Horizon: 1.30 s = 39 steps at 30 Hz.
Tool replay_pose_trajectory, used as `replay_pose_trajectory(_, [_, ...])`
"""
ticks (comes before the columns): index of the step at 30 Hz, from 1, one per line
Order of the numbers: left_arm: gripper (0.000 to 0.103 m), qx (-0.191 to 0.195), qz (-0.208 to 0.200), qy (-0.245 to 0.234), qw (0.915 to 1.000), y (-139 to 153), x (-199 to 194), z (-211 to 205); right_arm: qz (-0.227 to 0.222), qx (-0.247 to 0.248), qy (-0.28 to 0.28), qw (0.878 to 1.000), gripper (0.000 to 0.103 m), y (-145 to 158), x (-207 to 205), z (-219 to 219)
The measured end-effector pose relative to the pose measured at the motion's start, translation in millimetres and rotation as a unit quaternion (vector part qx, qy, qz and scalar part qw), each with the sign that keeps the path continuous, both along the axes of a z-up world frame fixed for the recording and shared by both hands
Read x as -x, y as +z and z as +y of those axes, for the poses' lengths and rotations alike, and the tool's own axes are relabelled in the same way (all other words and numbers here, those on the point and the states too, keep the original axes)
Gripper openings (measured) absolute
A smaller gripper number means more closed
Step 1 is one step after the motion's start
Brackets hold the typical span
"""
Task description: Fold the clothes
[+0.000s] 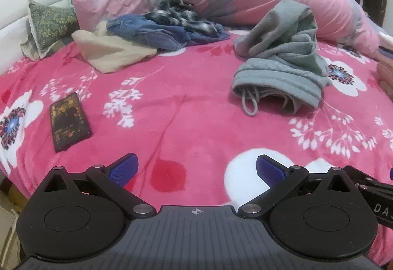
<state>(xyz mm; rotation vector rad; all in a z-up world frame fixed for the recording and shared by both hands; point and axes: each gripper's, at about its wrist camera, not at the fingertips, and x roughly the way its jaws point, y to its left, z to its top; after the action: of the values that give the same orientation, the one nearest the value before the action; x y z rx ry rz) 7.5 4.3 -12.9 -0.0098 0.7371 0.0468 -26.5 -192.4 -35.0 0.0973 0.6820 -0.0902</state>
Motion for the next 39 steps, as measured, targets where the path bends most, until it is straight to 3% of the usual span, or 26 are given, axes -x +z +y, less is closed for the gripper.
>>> replay_pose_trajectory(5, [0.103, -0.017, -0.011, -0.017, 0.9997, 1.1, 3.6, -5.7, 0.0, -0.001, 0.001, 1.0, 0.103, 1.2, -0.9, 1.0])
replay_pose_trajectory(39, [0.103, 0.023, -0.035, -0.002, 0.9991, 6.1, 11.5, 3.5, -0.005, 0.006, 0.008, 1.0, 0.103, 5.1, 2.8, 10.5])
